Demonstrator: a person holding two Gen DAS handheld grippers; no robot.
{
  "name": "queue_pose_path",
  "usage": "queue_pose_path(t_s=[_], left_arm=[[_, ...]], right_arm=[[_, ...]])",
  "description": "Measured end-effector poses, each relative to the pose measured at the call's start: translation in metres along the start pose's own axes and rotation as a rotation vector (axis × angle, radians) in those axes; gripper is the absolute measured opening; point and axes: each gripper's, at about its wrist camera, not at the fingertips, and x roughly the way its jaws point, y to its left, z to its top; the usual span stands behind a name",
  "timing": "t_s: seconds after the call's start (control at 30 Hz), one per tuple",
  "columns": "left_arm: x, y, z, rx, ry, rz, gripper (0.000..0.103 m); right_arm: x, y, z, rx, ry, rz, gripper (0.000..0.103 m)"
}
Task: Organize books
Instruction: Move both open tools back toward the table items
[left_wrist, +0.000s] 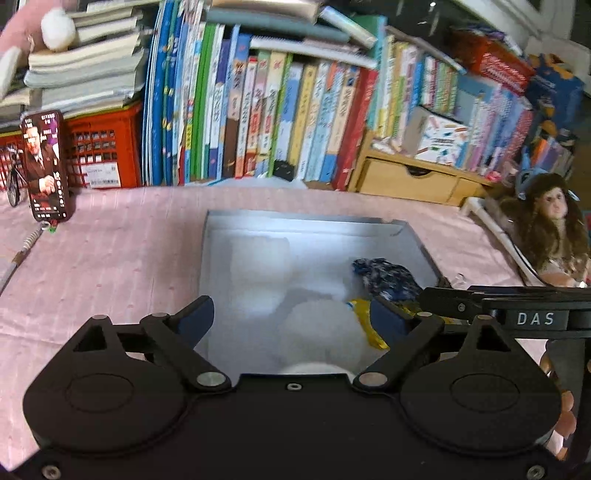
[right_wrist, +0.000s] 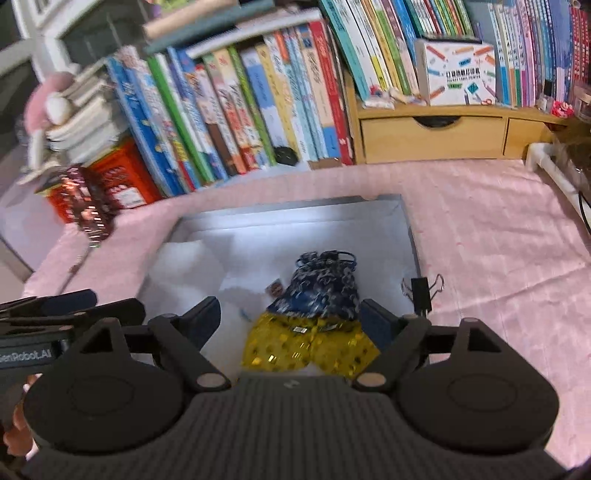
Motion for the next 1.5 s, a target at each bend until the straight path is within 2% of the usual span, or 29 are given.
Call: queue_pose_path(t_s=[0.2,0.57,0.87,1.07,1.4,1.5], left_arm=[[-0.035,-0.019,-0.031,0.049,-0.07,-0.029,0.093],[-0.078,-0.051,-0.095,0.137,-0.176,-0.053,0.096],[-0.081,-0.065,-0.146,0.155,-0.176,-0.056,0.096],[-0.081,-0.077,-0.17,0.181,-0.21,-0.036,0.096],[-0.064,-0.091,-0.204,0.19,-0.305,0.035,0.098],[-0.057,-0.093,-0.209,0.186,-0.308,0.05,0.098]], right_arm=[[-0.038,-0.003,-0.022,-0.008,-0.088,0.051,0.091],[-0.095,-0.008,-0.075,-0.111,-0.27,0.037,0.094],[-0.113,-0.02,-0.123,-0.151,-0.378,0.0,0.097],[-0.114,-0.031,-0.153,-0.162,-0.422,-0.022,0.098],[-0.106,-0.04,-0.196,-0.211,-0.498,-0.113,0.102],[-0.102,-0.043,-0.206,-0.201,-0.504,-0.126,0.102]])
